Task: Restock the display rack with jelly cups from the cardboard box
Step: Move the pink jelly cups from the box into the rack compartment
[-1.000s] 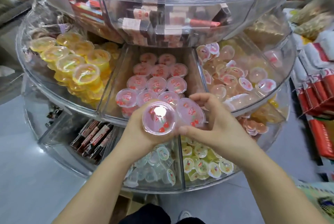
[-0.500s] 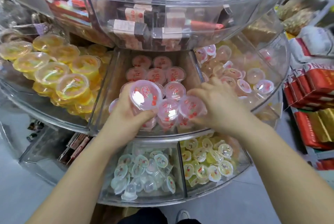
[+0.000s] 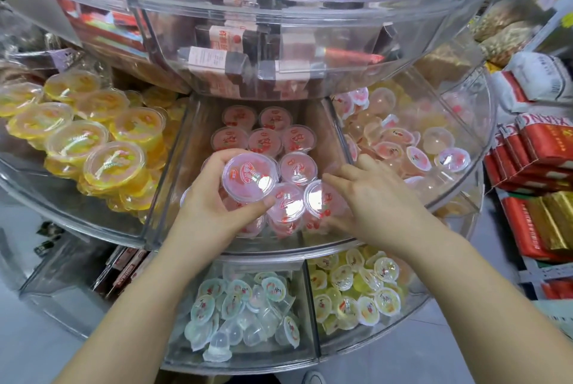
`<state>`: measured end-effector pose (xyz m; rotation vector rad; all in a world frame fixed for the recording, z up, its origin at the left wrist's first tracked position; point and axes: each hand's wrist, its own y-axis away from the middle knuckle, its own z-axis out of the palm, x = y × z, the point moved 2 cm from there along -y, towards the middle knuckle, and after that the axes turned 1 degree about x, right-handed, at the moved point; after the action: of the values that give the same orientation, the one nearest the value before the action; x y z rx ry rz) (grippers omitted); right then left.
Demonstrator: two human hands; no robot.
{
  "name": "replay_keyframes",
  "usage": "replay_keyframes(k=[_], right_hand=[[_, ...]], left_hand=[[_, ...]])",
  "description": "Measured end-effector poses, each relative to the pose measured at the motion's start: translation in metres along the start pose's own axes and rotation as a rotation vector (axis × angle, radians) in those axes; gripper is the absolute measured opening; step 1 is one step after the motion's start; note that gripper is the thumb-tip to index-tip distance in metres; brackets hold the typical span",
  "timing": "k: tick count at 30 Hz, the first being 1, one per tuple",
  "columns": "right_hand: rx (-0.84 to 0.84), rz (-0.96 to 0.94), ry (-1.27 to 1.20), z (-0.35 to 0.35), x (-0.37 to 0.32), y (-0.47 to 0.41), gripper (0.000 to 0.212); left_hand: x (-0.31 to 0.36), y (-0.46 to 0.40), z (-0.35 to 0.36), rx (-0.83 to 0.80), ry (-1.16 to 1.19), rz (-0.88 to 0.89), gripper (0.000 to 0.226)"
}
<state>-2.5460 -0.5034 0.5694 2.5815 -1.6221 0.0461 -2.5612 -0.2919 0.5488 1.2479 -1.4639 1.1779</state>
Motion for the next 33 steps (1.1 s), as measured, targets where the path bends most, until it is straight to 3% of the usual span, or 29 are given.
replay_keyframes(k=[5, 10, 16, 22, 26, 33], right_hand=[[-0.019, -0.004, -0.172, -0.01, 0.003, 0.004, 0.085], [0.307, 0.081, -0.641, -0.03, -0.004, 0.005, 0.046], [0.216, -0.084, -0.873, -0.016, -0.07, -0.031, 0.059], [0.311, 0.062, -1.158, -0.012, -0.082, -0.066, 0.046], [0.346, 0.256, -1.156, -0.015, -0.079, -0.091, 0.052], [0.215, 0.124, -1.144, -0.003, -0.09, -0.091, 0.043]], left_hand=[[-0.002, 0.0, -0.006, 0.035, -0.088, -0.009, 0.05], [0.004, 0.004, -0.011, 0.117, -0.055, 0.036, 0.046], [0.011, 0.008, -0.013, 0.139, -0.038, 0.011, 0.047], [0.007, 0.009, -0.027, 0.128, 0.07, -0.035, 0.066], [0.003, 0.011, -0.035, 0.118, 0.04, -0.058, 0.062], [-0.006, 0.011, -0.031, 0.031, -0.013, -0.113, 0.068]])
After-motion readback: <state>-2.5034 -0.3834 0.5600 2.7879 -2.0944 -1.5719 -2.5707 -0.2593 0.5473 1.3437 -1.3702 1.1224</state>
